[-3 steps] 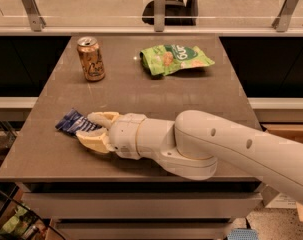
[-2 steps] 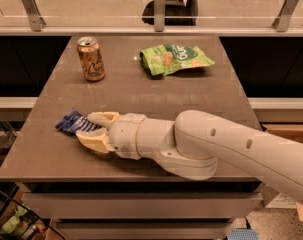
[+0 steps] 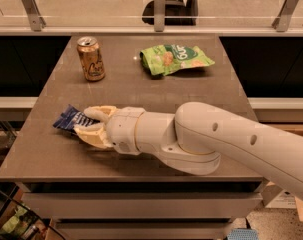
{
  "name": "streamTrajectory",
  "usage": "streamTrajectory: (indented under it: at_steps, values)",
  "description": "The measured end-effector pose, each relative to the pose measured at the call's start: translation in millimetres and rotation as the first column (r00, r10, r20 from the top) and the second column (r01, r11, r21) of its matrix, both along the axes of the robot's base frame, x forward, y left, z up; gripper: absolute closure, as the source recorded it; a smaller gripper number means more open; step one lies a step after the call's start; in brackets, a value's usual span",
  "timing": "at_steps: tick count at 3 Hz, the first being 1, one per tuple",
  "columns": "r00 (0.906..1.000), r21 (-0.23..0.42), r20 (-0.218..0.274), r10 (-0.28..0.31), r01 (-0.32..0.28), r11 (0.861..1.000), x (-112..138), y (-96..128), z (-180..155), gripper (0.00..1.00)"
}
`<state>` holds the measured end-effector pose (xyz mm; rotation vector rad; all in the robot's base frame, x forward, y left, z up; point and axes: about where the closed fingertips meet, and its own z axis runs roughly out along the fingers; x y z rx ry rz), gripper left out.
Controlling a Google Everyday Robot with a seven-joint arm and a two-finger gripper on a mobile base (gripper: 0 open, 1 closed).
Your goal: Pick rxbar blueberry
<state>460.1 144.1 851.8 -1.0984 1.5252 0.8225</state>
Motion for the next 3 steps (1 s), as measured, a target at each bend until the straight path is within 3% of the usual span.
streamTrajectory:
  at_steps: [2, 3]
  values:
    - [0.9990, 0.017, 0.016, 0.041, -0.042, 0.999, 5.7, -3.9, 26.8, 1.00]
    - [0.9968, 0.005, 0.069, 0.041, -0.041, 0.999, 17.4, -21.9, 80.2, 1.00]
